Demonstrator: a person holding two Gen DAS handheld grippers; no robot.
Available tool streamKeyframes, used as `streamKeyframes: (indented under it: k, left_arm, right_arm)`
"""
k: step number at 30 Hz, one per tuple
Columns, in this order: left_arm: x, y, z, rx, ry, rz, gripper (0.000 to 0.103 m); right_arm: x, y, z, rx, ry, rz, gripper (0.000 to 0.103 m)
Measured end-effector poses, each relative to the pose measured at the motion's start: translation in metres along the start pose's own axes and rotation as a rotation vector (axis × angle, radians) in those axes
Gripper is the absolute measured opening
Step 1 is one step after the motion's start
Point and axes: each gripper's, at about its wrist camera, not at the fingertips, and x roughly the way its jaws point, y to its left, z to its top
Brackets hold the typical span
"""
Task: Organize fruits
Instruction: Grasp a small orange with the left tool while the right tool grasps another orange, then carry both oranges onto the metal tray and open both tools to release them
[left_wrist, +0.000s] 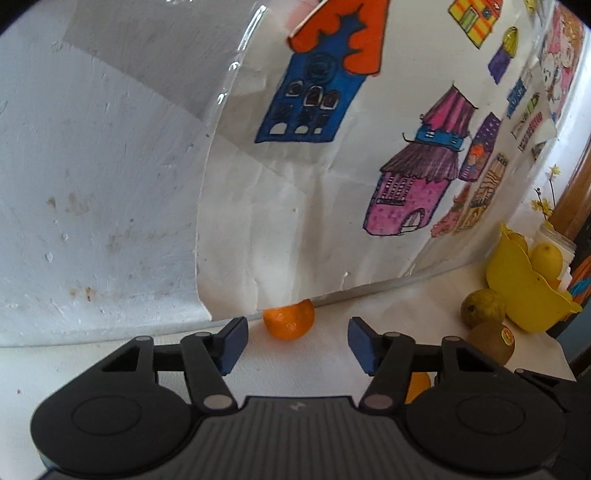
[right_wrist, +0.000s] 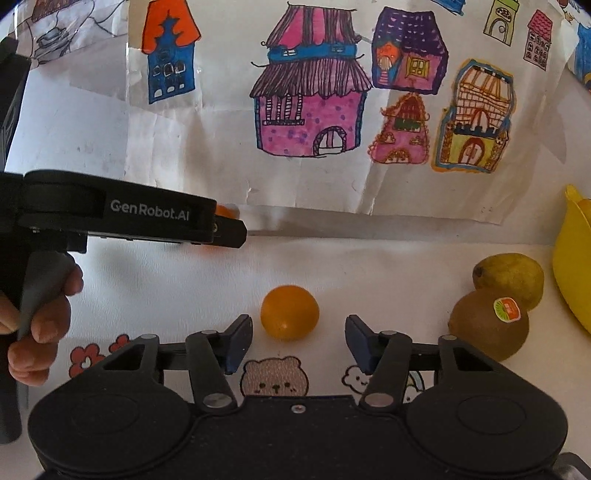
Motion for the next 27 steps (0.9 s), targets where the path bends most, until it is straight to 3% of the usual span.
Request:
streamKeyframes:
  k: [7, 11, 18, 27]
  left_arm:
    - [0.007, 0.000, 0.002, -0.011, 0.006, 0.015, 0.042]
    - [0.009, -0.001, 0.001, 0.001, 0.010, 0.014, 0.032]
    - [-0.007, 0.001, -0.009, 0.030, 0.038, -0.015, 0.031]
    - [-0.044, -0.006, -0.037, 0.082, 0.067, -0.070, 0.031]
  right_arm:
    - [0.005, -0.001, 0.002, 0.000, 0.000, 0.021, 0.039]
    - [0.003, 0.000, 0.001, 0.007, 0.008, 0.021, 0.038]
    - [-0.013, 0.003, 0.000, 0.040, 0.021, 0.021, 0.037]
    - [-0.063, 0.012, -0.022, 0.081, 0.025, 0.002, 0.037]
